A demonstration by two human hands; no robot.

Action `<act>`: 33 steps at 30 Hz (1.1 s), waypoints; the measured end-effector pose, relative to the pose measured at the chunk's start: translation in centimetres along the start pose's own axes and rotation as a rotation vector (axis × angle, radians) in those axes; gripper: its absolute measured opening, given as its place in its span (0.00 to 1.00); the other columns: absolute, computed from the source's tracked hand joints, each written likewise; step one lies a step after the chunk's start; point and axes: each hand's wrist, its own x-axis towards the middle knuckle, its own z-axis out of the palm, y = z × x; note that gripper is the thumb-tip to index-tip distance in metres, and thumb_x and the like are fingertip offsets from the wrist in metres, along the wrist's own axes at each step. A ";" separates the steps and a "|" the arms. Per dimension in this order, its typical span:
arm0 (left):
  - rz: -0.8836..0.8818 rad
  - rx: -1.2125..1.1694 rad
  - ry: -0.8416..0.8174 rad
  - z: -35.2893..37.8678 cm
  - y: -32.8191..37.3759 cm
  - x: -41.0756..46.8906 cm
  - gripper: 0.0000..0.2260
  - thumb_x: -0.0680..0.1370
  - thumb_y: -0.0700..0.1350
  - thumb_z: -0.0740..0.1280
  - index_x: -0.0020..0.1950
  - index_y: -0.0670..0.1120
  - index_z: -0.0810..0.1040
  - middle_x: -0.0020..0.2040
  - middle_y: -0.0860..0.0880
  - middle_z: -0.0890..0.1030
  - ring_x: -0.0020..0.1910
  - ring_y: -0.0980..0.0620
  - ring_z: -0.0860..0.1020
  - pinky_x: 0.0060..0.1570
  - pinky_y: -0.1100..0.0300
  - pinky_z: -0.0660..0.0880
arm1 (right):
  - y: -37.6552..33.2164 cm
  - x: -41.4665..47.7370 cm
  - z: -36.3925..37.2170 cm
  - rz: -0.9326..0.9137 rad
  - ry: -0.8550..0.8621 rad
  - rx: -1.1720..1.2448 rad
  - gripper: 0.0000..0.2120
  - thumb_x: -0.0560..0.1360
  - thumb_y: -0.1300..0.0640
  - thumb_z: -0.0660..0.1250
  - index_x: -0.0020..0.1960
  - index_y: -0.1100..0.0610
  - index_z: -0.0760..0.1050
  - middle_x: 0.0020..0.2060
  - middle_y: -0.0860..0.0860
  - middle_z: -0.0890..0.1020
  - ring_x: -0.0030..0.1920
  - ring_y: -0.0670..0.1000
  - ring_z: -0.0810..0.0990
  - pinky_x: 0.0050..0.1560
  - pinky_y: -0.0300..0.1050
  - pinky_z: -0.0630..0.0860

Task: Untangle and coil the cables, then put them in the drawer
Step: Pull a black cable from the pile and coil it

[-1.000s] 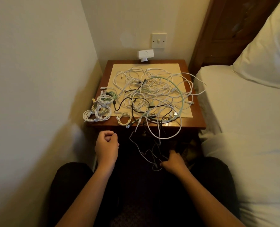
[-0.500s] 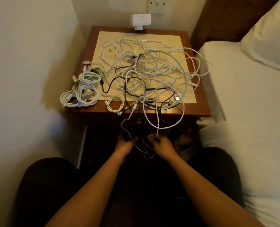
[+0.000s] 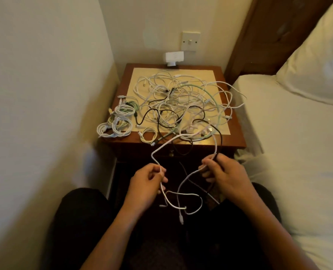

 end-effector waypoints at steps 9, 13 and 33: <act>0.442 -0.133 0.232 -6.0 16.2 -0.2 0.05 0.83 0.37 0.66 0.54 0.44 0.81 0.41 0.45 0.85 0.36 0.49 0.84 0.37 0.57 0.84 | -15.5 5.2 -10.0 -0.360 0.167 -0.216 0.12 0.83 0.55 0.66 0.42 0.52 0.80 0.34 0.49 0.85 0.30 0.44 0.83 0.32 0.40 0.81; 0.549 -0.143 0.268 -7.7 22.3 1.8 0.04 0.82 0.39 0.68 0.55 0.42 0.81 0.46 0.41 0.85 0.42 0.45 0.86 0.42 0.54 0.84 | -21.5 10.8 -12.3 -0.414 0.220 -0.182 0.11 0.83 0.56 0.67 0.42 0.53 0.80 0.36 0.53 0.86 0.31 0.46 0.85 0.32 0.39 0.82; 0.771 -0.109 0.382 -13.9 39.2 6.8 0.03 0.79 0.41 0.72 0.51 0.43 0.82 0.42 0.43 0.86 0.37 0.45 0.85 0.42 0.50 0.84 | -22.0 24.3 -11.7 -0.101 -0.006 -0.463 0.09 0.84 0.55 0.65 0.57 0.60 0.76 0.45 0.55 0.81 0.48 0.57 0.84 0.37 0.45 0.80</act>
